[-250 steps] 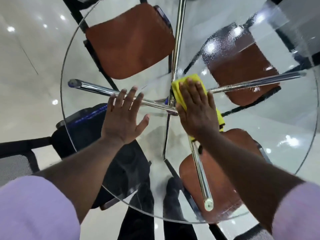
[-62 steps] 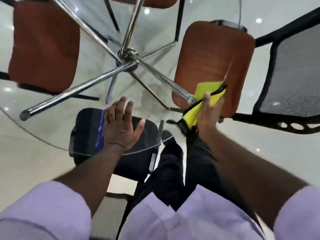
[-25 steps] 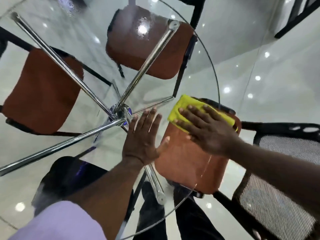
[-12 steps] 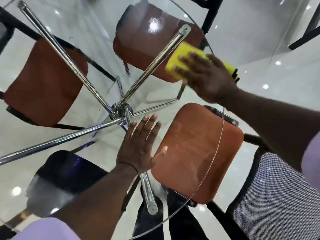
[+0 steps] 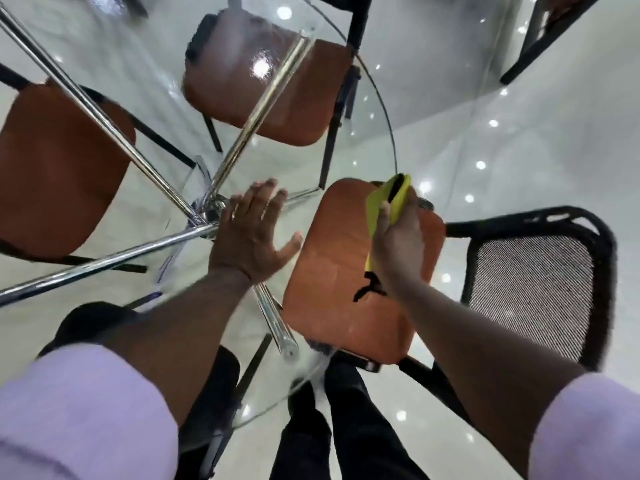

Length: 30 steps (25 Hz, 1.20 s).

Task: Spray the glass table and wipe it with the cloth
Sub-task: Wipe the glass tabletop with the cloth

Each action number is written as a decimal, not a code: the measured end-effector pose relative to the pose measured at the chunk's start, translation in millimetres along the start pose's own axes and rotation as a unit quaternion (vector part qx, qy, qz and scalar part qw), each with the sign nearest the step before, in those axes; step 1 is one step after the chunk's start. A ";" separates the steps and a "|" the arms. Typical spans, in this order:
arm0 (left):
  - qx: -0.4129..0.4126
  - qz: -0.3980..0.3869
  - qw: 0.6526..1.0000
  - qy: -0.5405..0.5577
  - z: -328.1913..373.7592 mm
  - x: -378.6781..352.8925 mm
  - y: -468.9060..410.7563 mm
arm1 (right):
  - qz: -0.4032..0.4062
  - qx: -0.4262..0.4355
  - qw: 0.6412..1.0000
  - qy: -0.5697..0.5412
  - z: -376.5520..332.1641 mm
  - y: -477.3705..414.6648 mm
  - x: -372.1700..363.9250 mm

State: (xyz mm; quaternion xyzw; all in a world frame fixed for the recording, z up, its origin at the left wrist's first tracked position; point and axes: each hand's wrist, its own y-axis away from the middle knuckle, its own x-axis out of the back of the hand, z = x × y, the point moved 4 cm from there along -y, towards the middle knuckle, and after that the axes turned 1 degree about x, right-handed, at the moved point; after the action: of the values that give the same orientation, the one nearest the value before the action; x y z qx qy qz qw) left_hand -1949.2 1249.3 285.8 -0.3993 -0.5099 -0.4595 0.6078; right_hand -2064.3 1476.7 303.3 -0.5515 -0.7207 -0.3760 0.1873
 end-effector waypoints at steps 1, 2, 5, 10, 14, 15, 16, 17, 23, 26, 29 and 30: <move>0.006 -0.014 1.000 -0.001 1.7 -0.2 5.0 | -0.024 -0.008 1.000 -0.019 14.2 27.2 3.3; 0.010 -0.027 1.000 0.001 3.0 0.2 7.0 | -0.049 -0.018 0.998 -0.022 27.8 52.8 8.7; 0.020 -0.089 0.996 -0.006 11.5 20.7 -5.9 | -0.092 -0.033 0.995 0.008 65.4 114.7 40.6; 0.008 -0.167 0.986 0.029 68.9 60.0 41.7 | -0.066 -0.089 0.992 -0.065 96.8 183.3 134.0; -0.116 -0.128 0.977 0.123 155.4 118.7 125.9 | -0.088 -0.067 0.993 -0.038 97.8 251.1 242.5; -0.134 -0.132 0.974 0.127 171.6 138.6 123.5 | -0.087 -0.053 0.995 -0.020 93.6 260.2 269.3; -0.151 -0.140 0.970 0.130 187.9 159.7 117.0 | -0.080 -0.036 0.996 0.002 90.5 266.2 296.9; -0.167 -0.148 0.966 0.129 205.5 184.2 107.3 | -0.064 -0.027 0.997 0.020 89.5 272.4 328.4; -0.293 -0.072 0.950 0.081 334.0 304.7 72.1 | -0.005 0.048 0.999 0.022 119.9 286.9 472.7; -0.294 -0.060 0.949 0.101 401.5 314.7 61.4 | 0.033 0.082 0.996 0.020 156.5 279.4 535.8; -0.299 -0.037 0.946 0.119 483.7 307.5 52.5 | 0.063 0.090 0.994 0.015 201.4 264.3 608.3; -0.297 -0.030 0.947 0.123 507.9 304.0 49.9 | 0.069 0.094 0.993 0.014 214.8 257.2 630.1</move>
State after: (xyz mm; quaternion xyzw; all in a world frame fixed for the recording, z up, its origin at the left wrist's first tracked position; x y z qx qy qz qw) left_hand -2011.9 1700.8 666.8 -0.4862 -0.2833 -0.6537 0.5060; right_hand -1995.2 2077.7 682.0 -0.5745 -0.7107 -0.3000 0.2737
